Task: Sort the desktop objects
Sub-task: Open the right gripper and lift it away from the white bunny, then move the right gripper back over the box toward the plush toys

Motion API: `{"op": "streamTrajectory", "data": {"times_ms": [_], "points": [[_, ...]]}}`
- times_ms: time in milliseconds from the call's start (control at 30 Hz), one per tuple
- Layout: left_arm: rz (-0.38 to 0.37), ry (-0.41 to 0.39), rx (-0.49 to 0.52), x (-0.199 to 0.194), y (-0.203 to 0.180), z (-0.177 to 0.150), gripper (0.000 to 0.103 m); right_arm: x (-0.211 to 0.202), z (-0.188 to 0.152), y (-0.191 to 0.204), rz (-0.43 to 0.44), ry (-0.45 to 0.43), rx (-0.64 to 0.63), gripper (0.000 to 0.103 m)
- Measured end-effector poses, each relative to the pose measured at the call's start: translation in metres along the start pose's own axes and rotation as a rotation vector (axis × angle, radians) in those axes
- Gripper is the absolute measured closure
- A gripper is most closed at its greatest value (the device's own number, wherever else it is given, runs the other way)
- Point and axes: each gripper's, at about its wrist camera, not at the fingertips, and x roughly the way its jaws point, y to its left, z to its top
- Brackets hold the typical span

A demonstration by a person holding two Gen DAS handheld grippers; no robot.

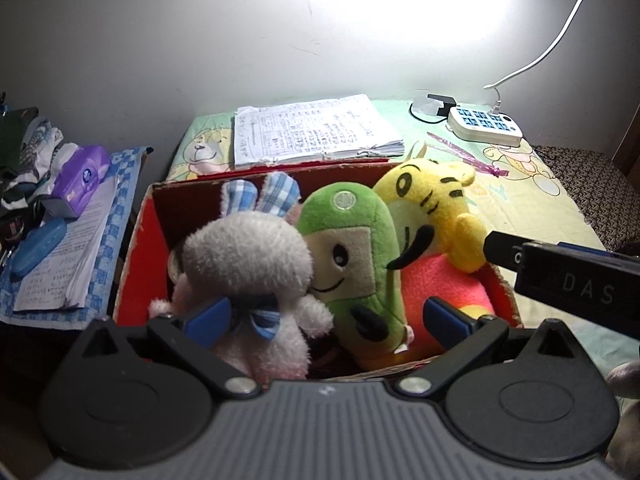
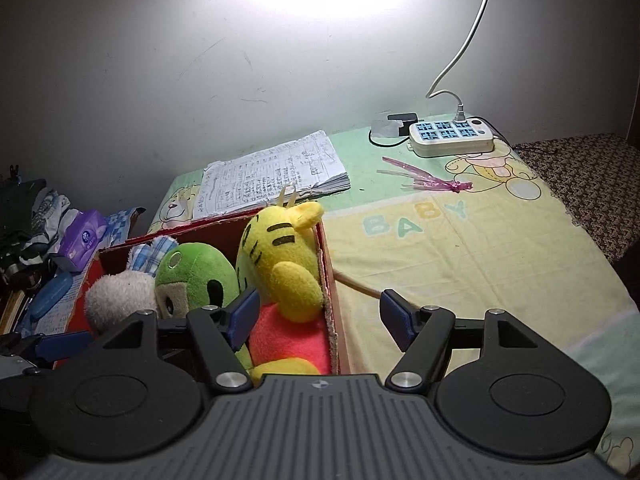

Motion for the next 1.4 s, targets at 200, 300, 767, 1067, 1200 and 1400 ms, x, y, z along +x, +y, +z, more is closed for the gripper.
{"op": "streamTrajectory", "data": {"times_ms": [200, 300, 767, 1067, 1200, 1400], "points": [[0.021, 0.016, 0.002, -0.002, -0.028, -0.004, 0.001, -0.006, 0.001, -0.024, -0.009, 0.008, -0.023, 0.028], [0.043, 0.014, 0.011, -0.005, -0.046, -0.007, 0.001, -0.008, 0.003, -0.039, -0.004, 0.013, -0.015, 0.027], [0.142, 0.060, 0.019, -0.006, -0.108, -0.018, 0.001, -0.012, -0.002, -0.083, -0.034, 0.060, -0.073, 0.022], [0.210, 0.103, 0.011, -0.002, -0.124, -0.022, 0.001, -0.007, -0.004, -0.094, -0.036, 0.098, -0.106, 0.020], [0.216, 0.140, -0.029, 0.001, -0.118, -0.023, 0.001, -0.005, -0.004, -0.088, -0.013, 0.116, -0.134, 0.019], [0.242, 0.161, -0.072, -0.002, -0.102, -0.022, 0.001, -0.001, 0.001, -0.069, 0.040, 0.157, -0.163, 0.016]]}}
